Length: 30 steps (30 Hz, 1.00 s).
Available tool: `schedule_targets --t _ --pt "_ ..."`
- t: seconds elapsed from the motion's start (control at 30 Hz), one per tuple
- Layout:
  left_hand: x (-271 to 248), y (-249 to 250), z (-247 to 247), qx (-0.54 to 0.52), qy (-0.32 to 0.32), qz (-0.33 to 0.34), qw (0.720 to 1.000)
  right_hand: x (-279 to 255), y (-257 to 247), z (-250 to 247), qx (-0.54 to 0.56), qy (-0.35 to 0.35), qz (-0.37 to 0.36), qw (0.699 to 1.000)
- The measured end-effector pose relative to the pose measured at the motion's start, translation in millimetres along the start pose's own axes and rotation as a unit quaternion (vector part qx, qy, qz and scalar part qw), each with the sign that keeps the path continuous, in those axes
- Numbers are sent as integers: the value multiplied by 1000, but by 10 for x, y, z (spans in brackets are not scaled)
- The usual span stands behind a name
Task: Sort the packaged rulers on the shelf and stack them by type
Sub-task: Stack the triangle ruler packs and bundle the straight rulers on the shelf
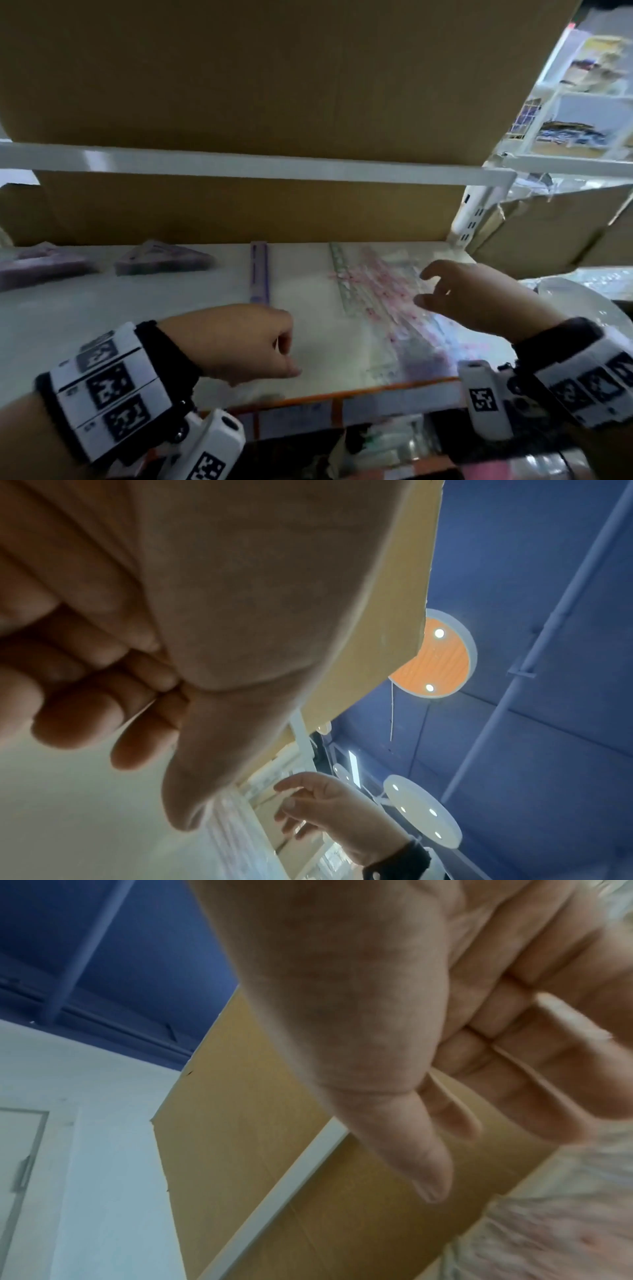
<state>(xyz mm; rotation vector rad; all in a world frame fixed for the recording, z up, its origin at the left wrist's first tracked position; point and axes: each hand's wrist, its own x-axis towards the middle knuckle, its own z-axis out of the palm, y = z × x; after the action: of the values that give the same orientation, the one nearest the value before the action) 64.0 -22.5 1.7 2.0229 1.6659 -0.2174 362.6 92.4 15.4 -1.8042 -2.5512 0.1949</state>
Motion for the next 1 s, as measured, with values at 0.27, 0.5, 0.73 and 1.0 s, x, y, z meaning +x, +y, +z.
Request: schedule_targets --t 0.27,0.5,0.73,1.0 --pt "292 356 460 44 86 57 994 -348 333 761 137 243 6 960" --pt "240 397 815 118 220 105 963 -272 363 900 124 197 57 971" --pt "191 373 824 78 220 99 967 -245 326 858 99 142 74 982" --pt "172 378 718 29 190 84 978 -297 350 832 148 191 21 970"
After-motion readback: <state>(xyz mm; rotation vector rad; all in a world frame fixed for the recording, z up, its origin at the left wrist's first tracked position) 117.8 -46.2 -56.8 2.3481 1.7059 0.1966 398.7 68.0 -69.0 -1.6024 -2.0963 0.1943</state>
